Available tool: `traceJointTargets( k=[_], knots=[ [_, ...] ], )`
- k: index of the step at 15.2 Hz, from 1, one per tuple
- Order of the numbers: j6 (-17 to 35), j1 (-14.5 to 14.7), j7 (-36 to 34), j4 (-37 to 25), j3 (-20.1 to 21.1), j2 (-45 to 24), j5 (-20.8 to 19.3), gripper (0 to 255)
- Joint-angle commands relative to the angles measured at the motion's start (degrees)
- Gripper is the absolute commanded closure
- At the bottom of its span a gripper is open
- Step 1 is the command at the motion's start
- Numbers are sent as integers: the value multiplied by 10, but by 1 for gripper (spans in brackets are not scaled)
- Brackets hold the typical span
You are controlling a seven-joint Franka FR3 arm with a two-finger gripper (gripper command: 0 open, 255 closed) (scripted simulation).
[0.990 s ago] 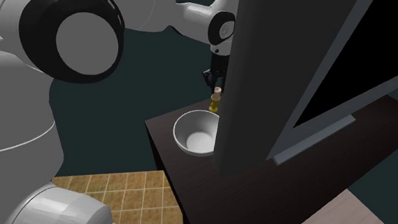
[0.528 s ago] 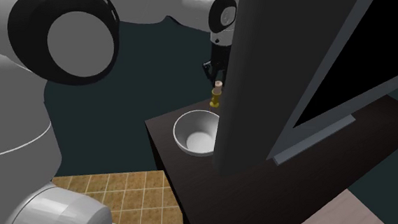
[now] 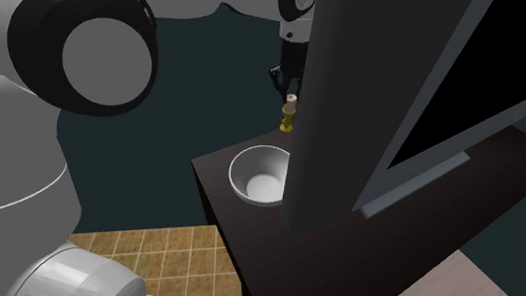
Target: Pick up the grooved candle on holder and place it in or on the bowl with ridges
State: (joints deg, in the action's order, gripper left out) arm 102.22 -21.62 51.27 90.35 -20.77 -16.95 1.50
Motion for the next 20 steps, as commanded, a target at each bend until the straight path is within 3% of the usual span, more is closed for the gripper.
traceJointTargets(
  k=[1, 10, 20],
  knots=[
    [-16, -1, -2, -23, 10, 1, 36, 255],
    [-84, -30, -8, -94, 39, 1, 27, 255],
    [-58, -34, -8, 160, 39, 239, -42, 255]
  ],
)
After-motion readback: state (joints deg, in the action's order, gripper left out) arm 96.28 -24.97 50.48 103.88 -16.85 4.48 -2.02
